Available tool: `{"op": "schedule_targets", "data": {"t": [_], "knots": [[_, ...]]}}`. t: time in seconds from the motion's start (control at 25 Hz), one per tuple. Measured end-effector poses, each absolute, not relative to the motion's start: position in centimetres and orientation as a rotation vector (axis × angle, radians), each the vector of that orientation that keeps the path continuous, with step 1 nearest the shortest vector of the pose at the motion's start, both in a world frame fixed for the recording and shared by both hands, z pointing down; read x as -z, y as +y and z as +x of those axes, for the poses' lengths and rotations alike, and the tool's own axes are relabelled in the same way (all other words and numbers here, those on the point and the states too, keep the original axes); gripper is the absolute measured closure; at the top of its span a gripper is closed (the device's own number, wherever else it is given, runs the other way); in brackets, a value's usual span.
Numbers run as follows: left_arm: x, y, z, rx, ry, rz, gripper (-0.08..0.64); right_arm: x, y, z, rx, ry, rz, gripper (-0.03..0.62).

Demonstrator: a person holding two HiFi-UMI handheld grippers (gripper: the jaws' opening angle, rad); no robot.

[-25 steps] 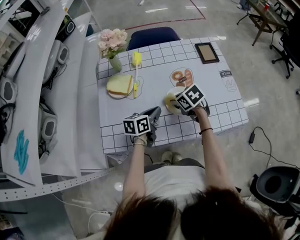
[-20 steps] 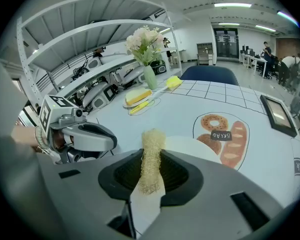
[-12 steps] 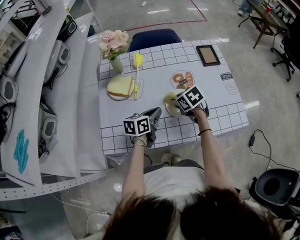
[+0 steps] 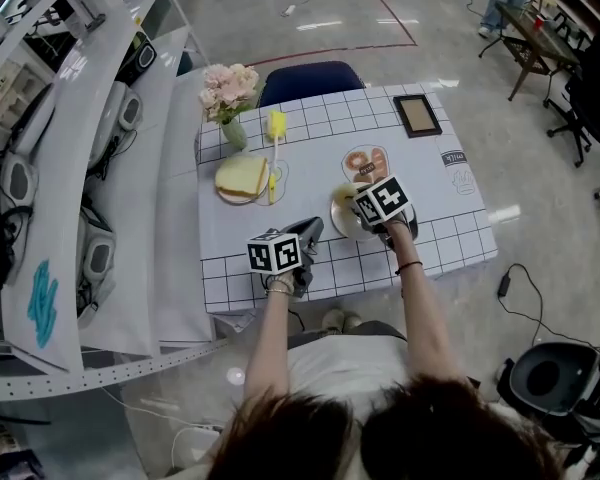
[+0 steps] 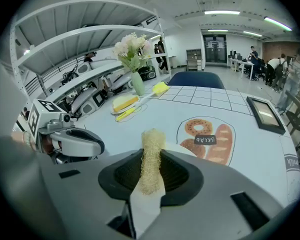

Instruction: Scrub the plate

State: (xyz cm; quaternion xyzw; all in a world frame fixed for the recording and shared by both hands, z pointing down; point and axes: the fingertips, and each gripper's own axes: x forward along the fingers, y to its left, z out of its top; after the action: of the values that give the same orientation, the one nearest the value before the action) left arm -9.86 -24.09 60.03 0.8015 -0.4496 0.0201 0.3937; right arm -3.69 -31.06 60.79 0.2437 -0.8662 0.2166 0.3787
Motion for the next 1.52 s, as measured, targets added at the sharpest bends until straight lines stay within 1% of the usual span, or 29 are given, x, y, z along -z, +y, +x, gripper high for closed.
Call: {"op": "schedule_targets", "data": {"t": [0.76,1.52], "knots": [[-60.0,-25.1,-9.3,-0.046,-1.141,2.031,0.549,-60.7,-32.6,-2.4,-0.55,-2.209,0.683,0.508],[-60.0,-25.0,-7.9,-0.045,-1.11,2.048,0.549,-60.7,-33.3,0.6,-0.573,-2.165,0.803,0.508]]}}
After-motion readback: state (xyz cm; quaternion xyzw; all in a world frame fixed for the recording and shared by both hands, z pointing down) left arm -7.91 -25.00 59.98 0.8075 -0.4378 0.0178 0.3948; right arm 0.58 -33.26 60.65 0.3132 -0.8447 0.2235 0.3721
